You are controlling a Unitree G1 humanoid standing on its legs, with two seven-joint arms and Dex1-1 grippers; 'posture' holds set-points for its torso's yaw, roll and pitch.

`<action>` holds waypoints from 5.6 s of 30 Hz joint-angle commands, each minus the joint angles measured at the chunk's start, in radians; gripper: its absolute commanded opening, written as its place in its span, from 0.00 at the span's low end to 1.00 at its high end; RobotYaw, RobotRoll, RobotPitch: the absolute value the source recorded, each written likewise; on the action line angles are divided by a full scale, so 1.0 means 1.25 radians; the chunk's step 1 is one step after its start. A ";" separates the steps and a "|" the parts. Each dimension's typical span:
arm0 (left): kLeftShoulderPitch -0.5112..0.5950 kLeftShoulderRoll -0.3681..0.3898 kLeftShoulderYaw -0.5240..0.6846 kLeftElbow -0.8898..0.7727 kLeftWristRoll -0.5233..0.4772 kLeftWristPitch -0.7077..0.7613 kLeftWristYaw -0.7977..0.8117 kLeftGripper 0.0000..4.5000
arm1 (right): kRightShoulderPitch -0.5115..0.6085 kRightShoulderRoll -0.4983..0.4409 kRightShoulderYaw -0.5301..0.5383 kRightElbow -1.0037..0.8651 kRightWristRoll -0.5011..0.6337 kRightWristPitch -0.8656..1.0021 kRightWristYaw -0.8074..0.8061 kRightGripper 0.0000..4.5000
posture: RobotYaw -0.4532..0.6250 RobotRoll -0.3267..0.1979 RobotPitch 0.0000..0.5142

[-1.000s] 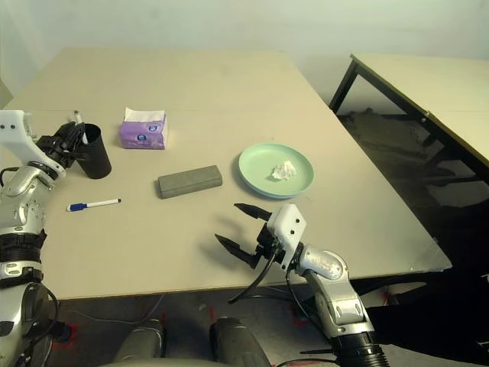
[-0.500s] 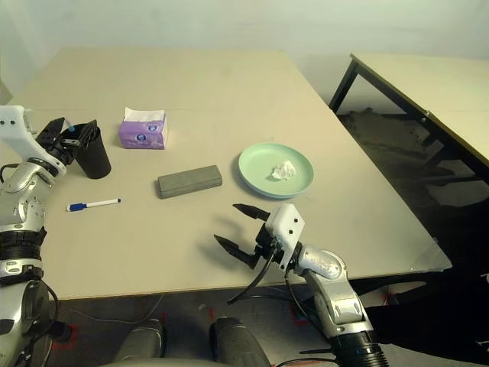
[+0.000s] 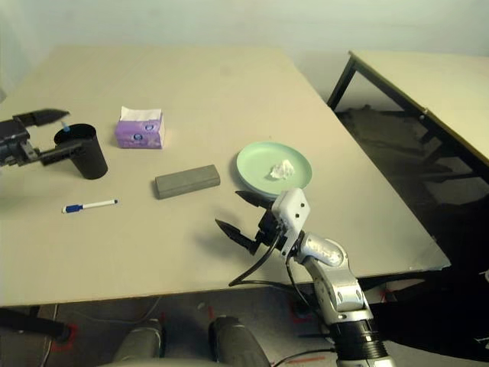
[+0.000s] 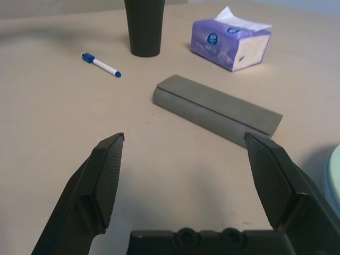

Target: Organize and tidy the items on the table.

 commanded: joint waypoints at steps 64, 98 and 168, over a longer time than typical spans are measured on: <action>0.032 -0.398 0.315 -0.041 -0.007 -0.067 0.485 0.00 | -0.027 -0.012 0.036 0.011 0.019 -0.005 0.125 1.00 | 0.44 0.62 0.12; -0.252 -0.492 0.180 0.552 0.136 -0.491 0.593 0.00 | -0.006 -0.006 0.028 0.001 -0.012 -0.011 0.033 1.00 | 0.38 0.62 0.15; 0.327 -0.389 0.333 0.194 0.020 -0.363 0.526 1.00 | -0.365 -0.222 -0.395 1.041 -0.040 -0.404 -0.061 1.00 | 0.45 0.62 0.21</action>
